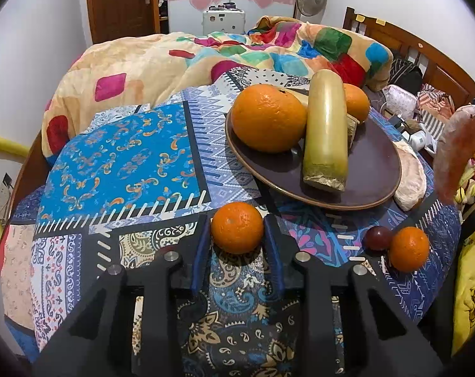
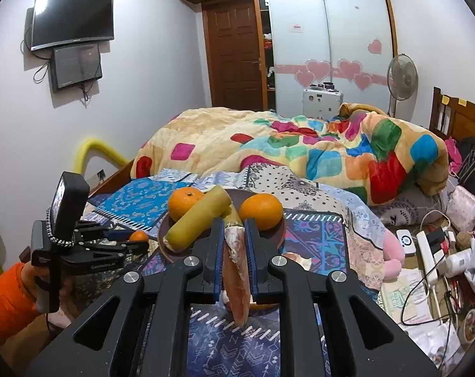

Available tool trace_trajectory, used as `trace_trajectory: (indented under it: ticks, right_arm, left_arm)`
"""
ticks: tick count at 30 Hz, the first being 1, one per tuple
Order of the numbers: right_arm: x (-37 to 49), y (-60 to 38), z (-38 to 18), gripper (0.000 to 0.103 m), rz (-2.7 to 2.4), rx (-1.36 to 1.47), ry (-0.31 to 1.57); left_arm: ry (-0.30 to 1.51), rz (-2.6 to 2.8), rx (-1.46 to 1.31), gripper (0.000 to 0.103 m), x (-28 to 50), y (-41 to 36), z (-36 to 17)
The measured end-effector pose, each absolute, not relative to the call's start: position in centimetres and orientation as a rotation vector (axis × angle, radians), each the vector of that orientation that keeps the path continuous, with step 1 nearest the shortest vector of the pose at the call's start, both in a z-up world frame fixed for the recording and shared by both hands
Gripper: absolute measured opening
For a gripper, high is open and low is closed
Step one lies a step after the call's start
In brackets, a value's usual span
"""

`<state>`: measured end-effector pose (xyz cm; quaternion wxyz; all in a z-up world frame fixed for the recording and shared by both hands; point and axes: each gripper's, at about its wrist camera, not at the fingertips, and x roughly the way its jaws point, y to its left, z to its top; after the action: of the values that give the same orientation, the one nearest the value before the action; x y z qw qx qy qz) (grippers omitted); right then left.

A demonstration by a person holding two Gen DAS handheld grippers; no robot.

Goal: Organize fruits
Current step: 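Place the small orange on the plate with the left gripper while the right lifts the pomelo segment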

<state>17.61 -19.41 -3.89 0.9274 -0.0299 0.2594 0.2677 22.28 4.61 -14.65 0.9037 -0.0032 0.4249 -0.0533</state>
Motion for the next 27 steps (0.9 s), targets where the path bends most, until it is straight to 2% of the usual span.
trace_trajectory:
  ticks: [14, 16, 22, 27]
  right_arm:
    - [19.3, -19.3, -3.9, 0.011, 0.515, -0.054, 0.528]
    - [19.5, -19.2, -3.7, 0.006, 0.509, -0.055, 0.517]
    - [20.1, -18.2, -2.8, 0.006, 0.504, -0.088, 0.481]
    - [21.0, -17.9, -4.4, 0.006, 0.512, -0.098, 0.531]
  left_arm:
    - [0.795, -0.139, 0.017, 0.033, 21.9, 3.7, -11.9]
    - [0.786, -0.146, 0.021, 0.033, 22.2, 3.4, -11.5]
    - [0.783, -0.150, 0.042, 0.033, 23.6, 2.4, -11.5]
    - [0.792, -0.163, 0.038, 0.033, 24.6, 2.0, -11.9]
